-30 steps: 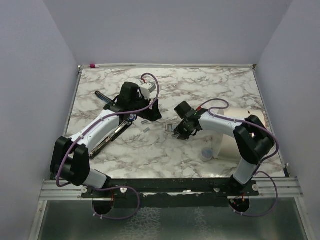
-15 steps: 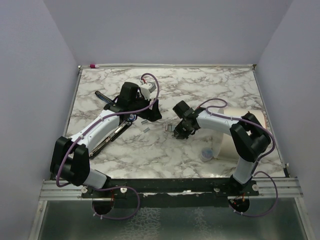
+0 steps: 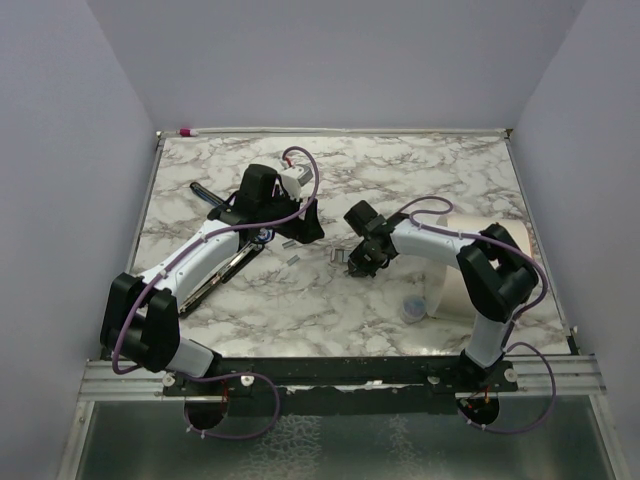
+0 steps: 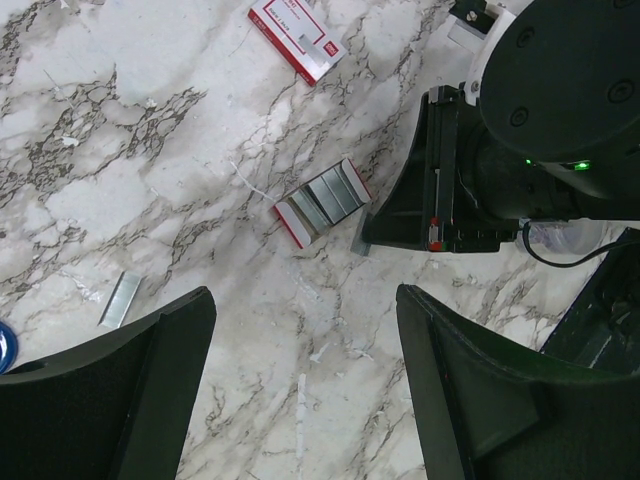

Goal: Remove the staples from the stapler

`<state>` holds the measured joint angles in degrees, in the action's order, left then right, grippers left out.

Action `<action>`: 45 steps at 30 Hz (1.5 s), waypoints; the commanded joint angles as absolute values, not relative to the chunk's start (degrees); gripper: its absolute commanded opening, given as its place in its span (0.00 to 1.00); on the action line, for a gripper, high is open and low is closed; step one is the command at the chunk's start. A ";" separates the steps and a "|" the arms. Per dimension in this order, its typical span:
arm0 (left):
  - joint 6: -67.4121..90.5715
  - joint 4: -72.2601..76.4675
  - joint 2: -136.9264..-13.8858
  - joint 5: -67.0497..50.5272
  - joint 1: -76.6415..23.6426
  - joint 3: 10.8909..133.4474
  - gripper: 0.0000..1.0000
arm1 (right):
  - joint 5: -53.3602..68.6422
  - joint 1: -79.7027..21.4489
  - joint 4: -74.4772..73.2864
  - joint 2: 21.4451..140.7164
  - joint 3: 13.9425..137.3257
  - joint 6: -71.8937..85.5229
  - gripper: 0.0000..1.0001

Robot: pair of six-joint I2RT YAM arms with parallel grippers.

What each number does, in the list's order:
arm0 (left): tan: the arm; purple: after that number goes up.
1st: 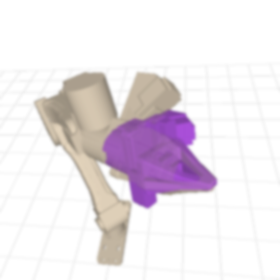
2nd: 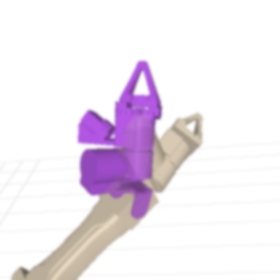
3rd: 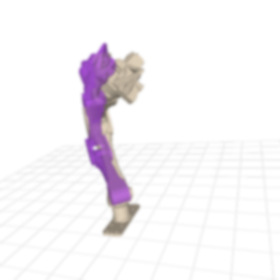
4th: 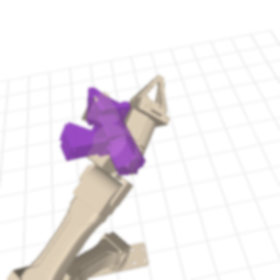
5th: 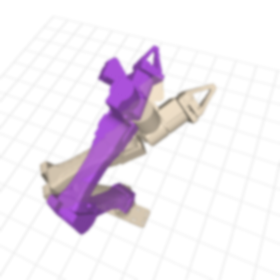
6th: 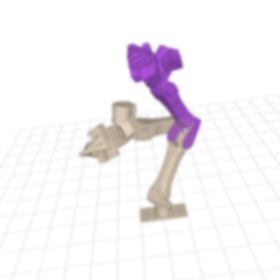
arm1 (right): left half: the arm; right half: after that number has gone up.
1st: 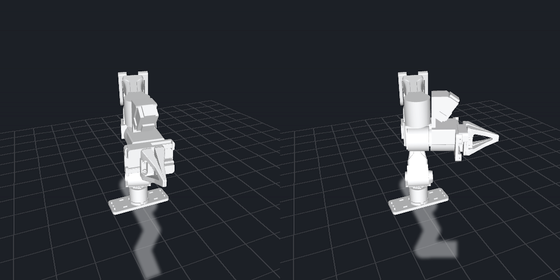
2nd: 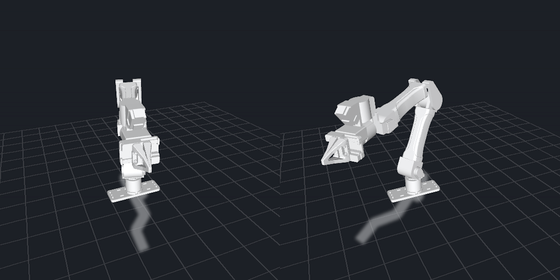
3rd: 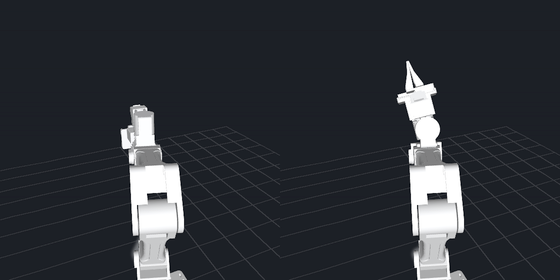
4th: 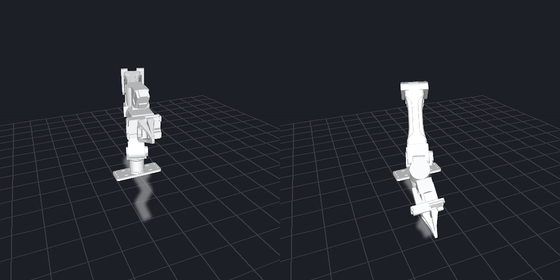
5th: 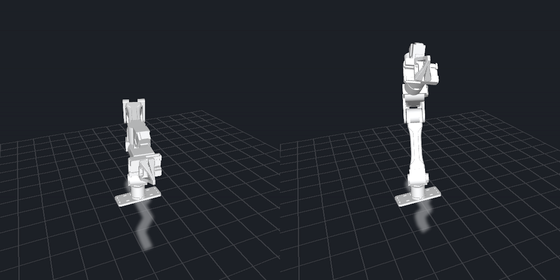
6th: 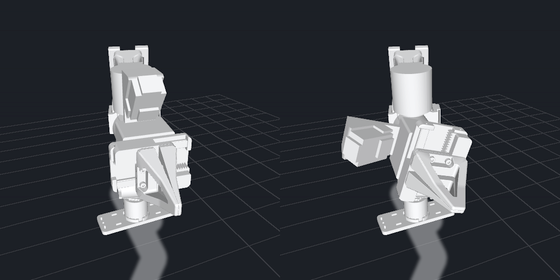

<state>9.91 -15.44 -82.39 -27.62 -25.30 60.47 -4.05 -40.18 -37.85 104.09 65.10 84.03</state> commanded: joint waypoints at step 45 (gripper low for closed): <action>21.37 -11.25 -106.33 -18.05 -33.31 66.57 0.53 | 19.96 -30.61 -7.33 89.92 54.91 28.46 0.01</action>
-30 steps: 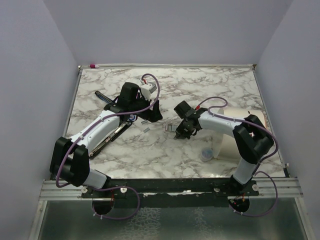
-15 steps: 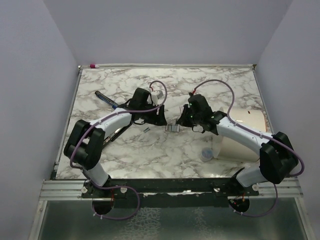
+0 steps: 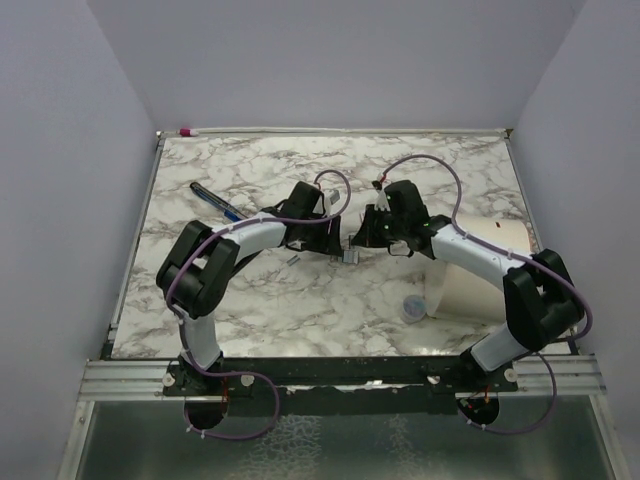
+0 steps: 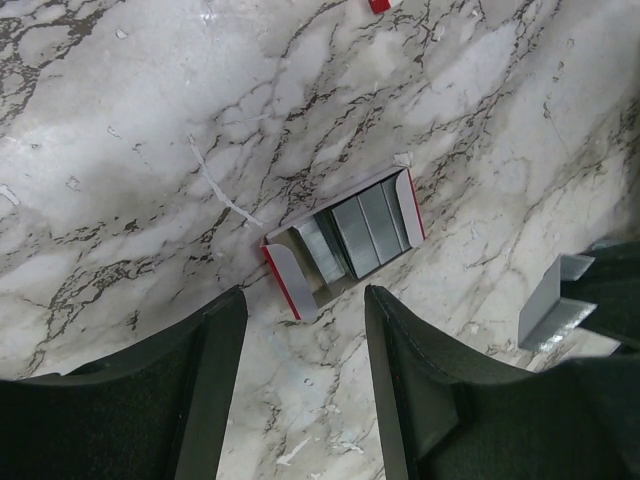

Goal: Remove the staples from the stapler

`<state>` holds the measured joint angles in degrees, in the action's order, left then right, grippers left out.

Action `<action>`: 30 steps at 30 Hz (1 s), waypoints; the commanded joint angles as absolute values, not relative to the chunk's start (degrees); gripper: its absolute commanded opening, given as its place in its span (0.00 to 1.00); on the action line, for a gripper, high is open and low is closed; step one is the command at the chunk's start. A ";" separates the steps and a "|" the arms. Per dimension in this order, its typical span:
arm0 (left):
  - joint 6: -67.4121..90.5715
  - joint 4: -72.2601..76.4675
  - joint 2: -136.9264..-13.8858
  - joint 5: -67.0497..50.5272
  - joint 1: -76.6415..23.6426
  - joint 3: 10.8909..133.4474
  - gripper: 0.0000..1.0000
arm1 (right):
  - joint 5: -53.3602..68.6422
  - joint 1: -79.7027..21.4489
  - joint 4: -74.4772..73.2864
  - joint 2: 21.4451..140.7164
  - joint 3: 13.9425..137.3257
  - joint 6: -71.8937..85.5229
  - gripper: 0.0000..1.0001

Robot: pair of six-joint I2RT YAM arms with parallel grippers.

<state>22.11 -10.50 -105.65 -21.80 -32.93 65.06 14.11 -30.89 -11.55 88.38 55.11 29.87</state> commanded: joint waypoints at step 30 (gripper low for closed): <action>19.30 -13.76 -106.78 -17.75 -33.31 67.88 0.46 | 24.41 -30.41 -8.07 96.72 58.38 30.78 0.01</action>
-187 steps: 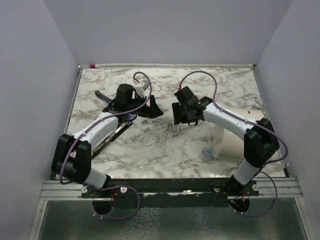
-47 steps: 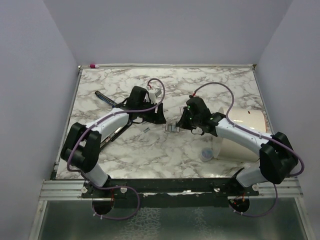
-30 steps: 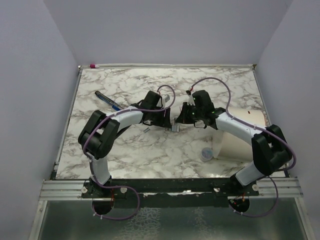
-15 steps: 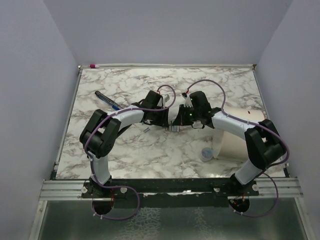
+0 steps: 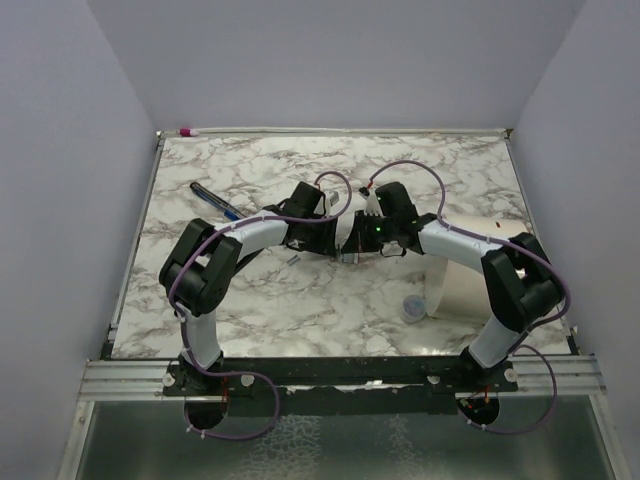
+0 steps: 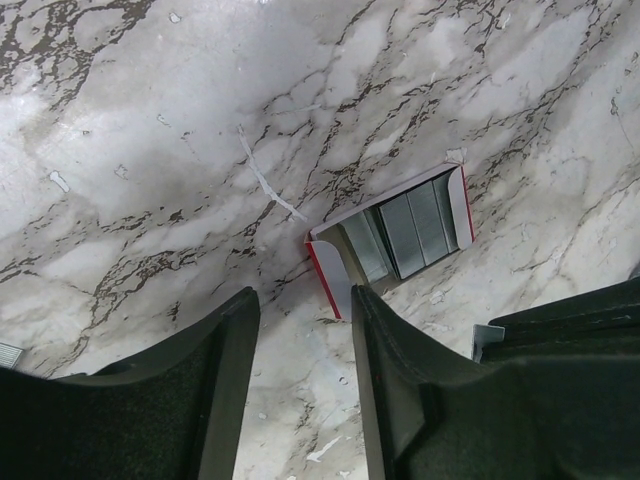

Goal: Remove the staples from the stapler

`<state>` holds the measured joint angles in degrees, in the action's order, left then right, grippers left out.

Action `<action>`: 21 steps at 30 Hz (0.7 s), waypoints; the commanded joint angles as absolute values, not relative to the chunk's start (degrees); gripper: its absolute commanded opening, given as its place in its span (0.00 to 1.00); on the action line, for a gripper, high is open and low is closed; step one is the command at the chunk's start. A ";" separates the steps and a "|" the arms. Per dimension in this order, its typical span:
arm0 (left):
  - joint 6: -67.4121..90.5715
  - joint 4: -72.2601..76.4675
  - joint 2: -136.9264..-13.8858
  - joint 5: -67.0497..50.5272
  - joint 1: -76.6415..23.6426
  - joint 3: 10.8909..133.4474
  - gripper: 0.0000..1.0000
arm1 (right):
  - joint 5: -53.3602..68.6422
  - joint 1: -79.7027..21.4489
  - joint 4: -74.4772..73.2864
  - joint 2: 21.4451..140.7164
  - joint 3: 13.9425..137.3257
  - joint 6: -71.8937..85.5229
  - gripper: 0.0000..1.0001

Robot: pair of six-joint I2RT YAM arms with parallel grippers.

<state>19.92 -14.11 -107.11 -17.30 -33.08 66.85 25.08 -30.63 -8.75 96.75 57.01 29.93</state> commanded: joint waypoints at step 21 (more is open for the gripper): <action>19.77 -16.64 -110.35 -14.11 -34.28 70.06 0.51 | 22.50 -29.09 -7.10 95.41 57.04 31.82 0.01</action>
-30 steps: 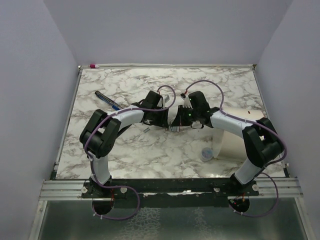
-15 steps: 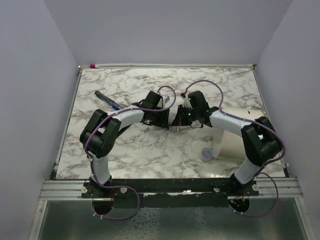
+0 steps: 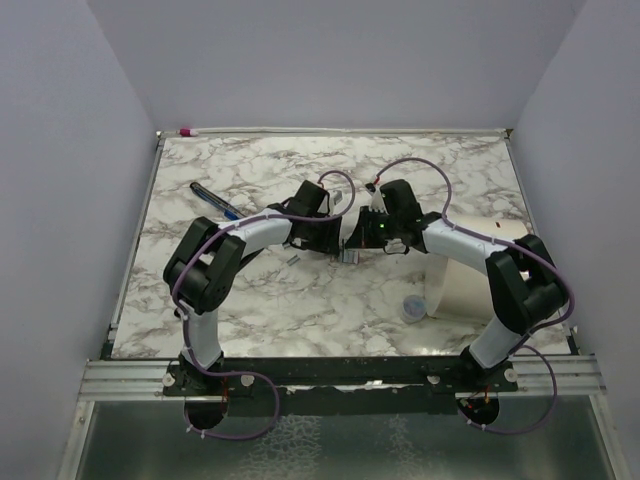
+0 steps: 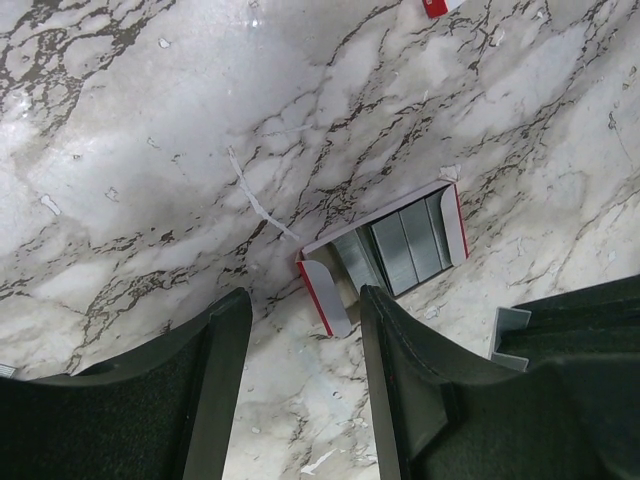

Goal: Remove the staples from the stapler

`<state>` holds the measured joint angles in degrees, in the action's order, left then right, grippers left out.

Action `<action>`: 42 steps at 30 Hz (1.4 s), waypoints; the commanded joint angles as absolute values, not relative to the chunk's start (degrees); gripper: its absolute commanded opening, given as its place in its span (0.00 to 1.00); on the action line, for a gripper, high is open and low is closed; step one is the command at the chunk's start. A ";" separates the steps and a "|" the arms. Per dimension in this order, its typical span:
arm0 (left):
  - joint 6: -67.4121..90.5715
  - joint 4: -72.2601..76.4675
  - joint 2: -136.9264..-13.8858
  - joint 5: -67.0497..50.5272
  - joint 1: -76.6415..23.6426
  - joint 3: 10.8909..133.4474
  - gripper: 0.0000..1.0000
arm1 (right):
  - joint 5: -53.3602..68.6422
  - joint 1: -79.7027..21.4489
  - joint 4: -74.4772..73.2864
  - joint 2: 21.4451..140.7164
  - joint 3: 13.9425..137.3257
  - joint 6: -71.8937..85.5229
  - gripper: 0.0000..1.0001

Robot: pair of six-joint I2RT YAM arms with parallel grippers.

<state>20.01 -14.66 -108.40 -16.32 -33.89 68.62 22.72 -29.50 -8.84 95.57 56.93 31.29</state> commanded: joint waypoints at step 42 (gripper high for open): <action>18.38 -18.98 -105.76 -12.74 -32.22 67.03 0.41 | 25.74 -30.24 -14.87 105.27 65.66 37.09 0.01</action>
